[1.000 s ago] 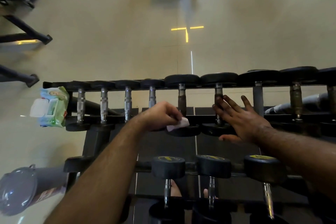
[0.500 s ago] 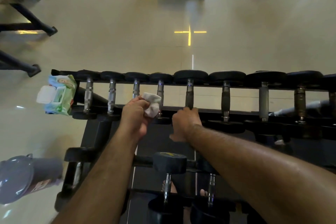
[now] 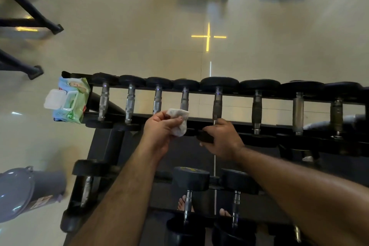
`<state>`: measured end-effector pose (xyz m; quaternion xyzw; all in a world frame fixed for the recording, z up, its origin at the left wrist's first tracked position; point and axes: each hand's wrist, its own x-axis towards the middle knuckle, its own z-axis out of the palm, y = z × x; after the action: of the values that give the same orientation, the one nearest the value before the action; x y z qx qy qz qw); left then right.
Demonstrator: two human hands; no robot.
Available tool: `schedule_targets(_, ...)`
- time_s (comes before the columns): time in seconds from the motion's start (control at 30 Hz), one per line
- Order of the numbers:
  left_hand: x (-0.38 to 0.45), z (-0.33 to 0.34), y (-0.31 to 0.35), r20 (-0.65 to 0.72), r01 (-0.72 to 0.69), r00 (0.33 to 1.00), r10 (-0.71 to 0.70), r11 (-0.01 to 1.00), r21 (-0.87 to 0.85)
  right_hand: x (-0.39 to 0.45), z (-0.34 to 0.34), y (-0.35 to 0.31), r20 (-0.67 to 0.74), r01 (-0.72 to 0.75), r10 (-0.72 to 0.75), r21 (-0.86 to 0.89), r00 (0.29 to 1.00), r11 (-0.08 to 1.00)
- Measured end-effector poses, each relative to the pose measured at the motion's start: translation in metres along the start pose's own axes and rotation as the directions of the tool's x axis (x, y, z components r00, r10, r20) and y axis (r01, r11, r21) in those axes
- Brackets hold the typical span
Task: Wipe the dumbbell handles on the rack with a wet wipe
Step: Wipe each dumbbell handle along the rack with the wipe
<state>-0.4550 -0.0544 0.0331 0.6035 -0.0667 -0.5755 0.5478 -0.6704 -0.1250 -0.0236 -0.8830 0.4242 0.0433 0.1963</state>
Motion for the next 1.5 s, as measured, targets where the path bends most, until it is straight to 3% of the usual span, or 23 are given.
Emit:
schedule_targets(0.1, 0.009, -0.003, -0.005, -0.037, -0.044, 0.998, 0.047, 0.996, 0.082, -0.015, 0.012, 0.024, -0.143, 0.08, -0.05, 0.212, 0.988, 0.974)
schedule_targets(0.17, 0.013, -0.002, -0.009, -0.065, -0.091, 0.992, 0.104, 0.979, 0.18, -0.01, -0.002, 0.023, -0.016, 0.056, -0.053, 0.212, 0.998, 0.976)
schedule_targets(0.3, 0.017, 0.013, -0.014, -0.007, -0.212, 0.973, 0.232, 0.9, 0.381, -0.018, -0.05, 0.056, 0.179, 0.253, -0.22, -0.185, 0.959, 0.95)
schedule_targets(0.37, 0.022, 0.028, -0.014, 0.031, -0.301, 0.943, 0.332, 0.809, 0.504, -0.036, -0.073, 0.095, 0.269, 0.206, -0.121, -0.315, 0.956, 0.927)
schedule_targets(0.43, 0.03, 0.044, -0.014, 0.083, -0.394, 0.896, 0.436, 0.696, 0.601, -0.051, -0.084, 0.131, 0.294, 0.107, 0.005, -0.363, 0.956, 0.926)
schedule_targets(0.53, 0.04, 0.076, -0.017, 0.209, -0.522, 0.806, 0.554, 0.498, 0.693, -0.059, -0.079, 0.16, 0.33, 0.083, 0.031, -0.328, 0.944, 0.941)
schedule_targets(0.6, 0.047, 0.095, -0.018, 0.291, -0.602, 0.693, 0.66, 0.306, 0.738, -0.062, -0.067, 0.165, 0.296, 0.081, 0.003, -0.268, 0.955, 0.96)
schedule_targets(0.67, 0.056, 0.111, -0.018, 0.438, -0.661, 0.542, 0.717, 0.042, 0.749, -0.064, -0.056, 0.17, 0.203, 0.089, -0.026, -0.304, 0.979, 0.949)
schedule_targets(0.73, 0.067, 0.124, -0.022, 0.614, -0.657, 0.458, 0.643, -0.22, 0.721, -0.066, -0.051, 0.175, 0.165, 0.088, -0.03, -0.353, 0.986, 0.931)
schedule_targets(0.77, 0.071, 0.128, -0.025, 0.668, -0.638, 0.452, 0.592, -0.31, 0.706, -0.066, -0.048, 0.177, 0.166, 0.097, -0.04, -0.356, 0.985, 0.929)
schedule_targets(0.9, 0.082, 0.134, -0.037, 0.755, -0.641, 0.456, 0.471, -0.415, 0.645, -0.065, -0.041, 0.181, 0.115, 0.121, -0.086, -0.34, 0.99, 0.933)
schedule_targets(0.97, 0.075, 0.126, -0.04, 0.838, -0.693, 0.438, 0.325, -0.472, 0.545, -0.065, -0.039, 0.18, 0.127, 0.12, -0.081, -0.337, 0.989, 0.934)
schedule_targets(1.0, 0.069, 0.119, -0.039, 0.862, -0.723, 0.465, 0.201, -0.476, 0.501, -0.065, -0.04, 0.18, 0.126, 0.117, -0.079, -0.333, 0.989, 0.936)
schedule_targets(1.07, 0.058, 0.104, -0.026, 0.799, -0.764, 0.597, -0.071, -0.355, 0.539, -0.064, -0.041, 0.179, 0.111, 0.118, -0.086, -0.334, 0.99, 0.935)
schedule_targets(1.13, 0.057, 0.095, -0.009, 0.713, -0.739, 0.671, -0.204, -0.273, 0.616, -0.064, -0.041, 0.179, 0.112, 0.123, -0.09, -0.335, 0.99, 0.934)
schedule_targets(1.17, 0.059, 0.097, -0.001, 0.714, -0.721, 0.685, -0.142, -0.272, 0.637, -0.064, -0.041, 0.179, 0.111, 0.125, -0.093, -0.333, 0.989, 0.934)
schedule_targets(1.23, 0.067, 0.105, 0.004, 0.735, -0.685, 0.64, 0.224, -0.266, 0.678, -0.064, -0.042, 0.179, 0.1, 0.136, -0.108, -0.335, 0.989, 0.932)
schedule_targets(1.3, 0.07, 0.12, -0.005, 0.613, -0.624, 0.602, 0.511, -0.178, 0.761, -0.065, -0.042, 0.179, 0.089, 0.135, -0.111, -0.343, 0.99, 0.929)
schedule_targets(1.33, 0.071, 0.127, -0.014, 0.549, -0.594, 0.614, 0.566, -0.127, 0.795, -0.065, -0.042, 0.18, 0.086, 0.133, -0.11, -0.347, 0.99, 0.928)
schedule_targets(1.43, 0.064, 0.133, -0.039, 0.367, -0.504, 0.748, 0.553, 0.113, 0.856, -0.065, -0.041, 0.179, 0.078, 0.138, -0.118, -0.345, 0.99, 0.928)
schedule_targets(1.5, 0.058, 0.116, -0.042, 0.39, -0.499, 0.801, 0.453, 0.147, 0.854, -0.064, -0.041, 0.18, 0.089, 0.138, -0.114, -0.336, 0.989, 0.932)
